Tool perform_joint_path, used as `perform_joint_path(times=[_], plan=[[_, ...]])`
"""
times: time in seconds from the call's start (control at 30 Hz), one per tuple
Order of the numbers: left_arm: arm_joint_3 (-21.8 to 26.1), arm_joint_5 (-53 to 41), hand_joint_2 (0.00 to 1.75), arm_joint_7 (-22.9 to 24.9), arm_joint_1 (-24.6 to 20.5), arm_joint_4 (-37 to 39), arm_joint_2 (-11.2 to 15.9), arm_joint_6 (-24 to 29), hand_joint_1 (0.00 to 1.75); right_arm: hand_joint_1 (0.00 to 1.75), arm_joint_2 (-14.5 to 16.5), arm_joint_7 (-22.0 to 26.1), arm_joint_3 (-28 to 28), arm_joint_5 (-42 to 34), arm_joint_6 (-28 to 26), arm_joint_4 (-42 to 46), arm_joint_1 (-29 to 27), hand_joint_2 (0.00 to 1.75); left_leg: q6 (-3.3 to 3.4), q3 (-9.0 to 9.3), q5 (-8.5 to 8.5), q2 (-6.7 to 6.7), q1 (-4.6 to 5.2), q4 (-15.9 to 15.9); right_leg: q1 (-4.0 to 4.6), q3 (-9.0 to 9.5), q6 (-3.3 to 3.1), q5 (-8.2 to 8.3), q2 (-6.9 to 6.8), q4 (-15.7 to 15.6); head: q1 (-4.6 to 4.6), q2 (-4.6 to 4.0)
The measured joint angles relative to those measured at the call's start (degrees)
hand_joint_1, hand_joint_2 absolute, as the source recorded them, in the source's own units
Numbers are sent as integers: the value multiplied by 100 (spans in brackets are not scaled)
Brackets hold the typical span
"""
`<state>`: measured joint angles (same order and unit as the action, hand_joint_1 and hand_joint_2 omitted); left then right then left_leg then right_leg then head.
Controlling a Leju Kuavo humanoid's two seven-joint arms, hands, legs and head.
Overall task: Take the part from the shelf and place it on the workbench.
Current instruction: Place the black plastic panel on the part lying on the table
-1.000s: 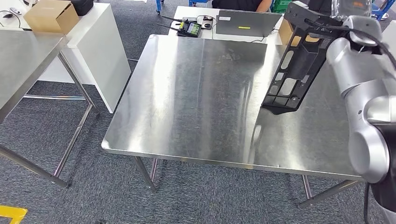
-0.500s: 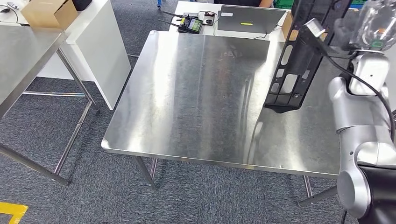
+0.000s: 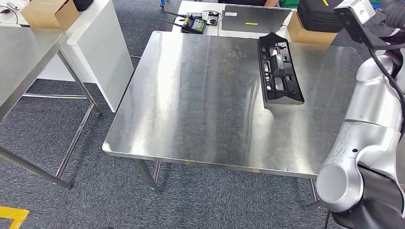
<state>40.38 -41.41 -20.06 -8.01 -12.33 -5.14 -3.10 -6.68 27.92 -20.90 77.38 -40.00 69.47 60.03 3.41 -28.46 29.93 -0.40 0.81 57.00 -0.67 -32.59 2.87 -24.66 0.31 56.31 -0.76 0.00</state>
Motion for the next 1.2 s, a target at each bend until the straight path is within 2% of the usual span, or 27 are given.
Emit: perform_joint_path(times=[0.13,0.2,0.27,0.33,0.43,0.47,0.53,0.6,0.67,0.77,0.9,1.03,1.2], plan=[[-6,-1,0,-1,0,0,-4,3,0,0,104,94,-133,-65,0,56,3,175,0,-1,0,-1,1,0,0,0,0,0,0,0,0,0],[-7,2,0,-8,1,0,-8,16,0,0,201,477,-257,-380,0,89,-12,175,0,-1,0,0,1,0,0,-1,0,0,0,0,-1,0],[-6,25,0,-39,1,0,-16,49,0,0,353,939,-387,-1119,0,212,-150,175,0,0,0,-2,-3,0,3,-1,-1,-1,0,0,-2,0],[-2,84,0,-93,9,1,-28,102,0,0,487,1127,-377,-2200,0,450,-518,175,-1,1,1,-8,-8,0,10,1,-4,-3,-4,-1,0,0],[37,266,0,-249,48,3,-48,254,0,0,636,1169,2,-4432,0,1114,-1703,175,-4,2,4,-24,-17,-2,21,9,-7,-8,-18,-5,2,0],[68,348,0,-318,76,3,-52,313,0,0,696,1180,236,-5192,0,1466,-2299,175,-7,1,7,-33,-21,-2,25,12,-11,-12,-24,-7,3,0],[152,484,0,-423,161,5,-55,406,0,0,879,1202,753,-6141,0,2213,-3552,175,-18,-9,19,-41,-25,-3,29,4,-18,-19,-30,-6,1,0],[244,568,0,-470,234,8,-55,475,0,0,1103,1215,1196,-6432,2,2793,-4565,87,-28,-22,27,-33,-29,-4,30,-14,-24,-26,-27,-4,-5,0],[324,603,0,-490,276,10,-56,526,0,0,1285,1221,1528,-6447,2,3183,-5288,0,-31,-26,29,-35,-35,-6,40,-22,-22,-36,-26,-4,-3,0],[412,681,0,-487,324,13,-66,614,0,0,1537,1221,1800,-6429,82,3489,-5976,0,-33,-26,30,-29,-39,-8,48,-22,-19,-42,-24,-4,-1,0],[516,898,0,-467,328,15,-75,674,0,0,1718,1218,1970,-6802,66,3425,-6453,0,-35,-10,32,-16,-36,-9,49,-19,-19,-41,-22,-4,0,0],[688,1057,0,-428,330,15,-76,751,0,0,1763,1214,2043,-7233,85,3121,-6735,0,-34,-7,31,-14,-29,-6,44,-11,-16,-38,-22,-6,1,0],[1016,1272,0,-211,353,15,-83,1036,0,0,1752,1212,2263,-7526,311,2580,-6917,0,-27,-14,33,-13,-4,4,-22,-8,-2,-28,-22,-12,-1,0]])
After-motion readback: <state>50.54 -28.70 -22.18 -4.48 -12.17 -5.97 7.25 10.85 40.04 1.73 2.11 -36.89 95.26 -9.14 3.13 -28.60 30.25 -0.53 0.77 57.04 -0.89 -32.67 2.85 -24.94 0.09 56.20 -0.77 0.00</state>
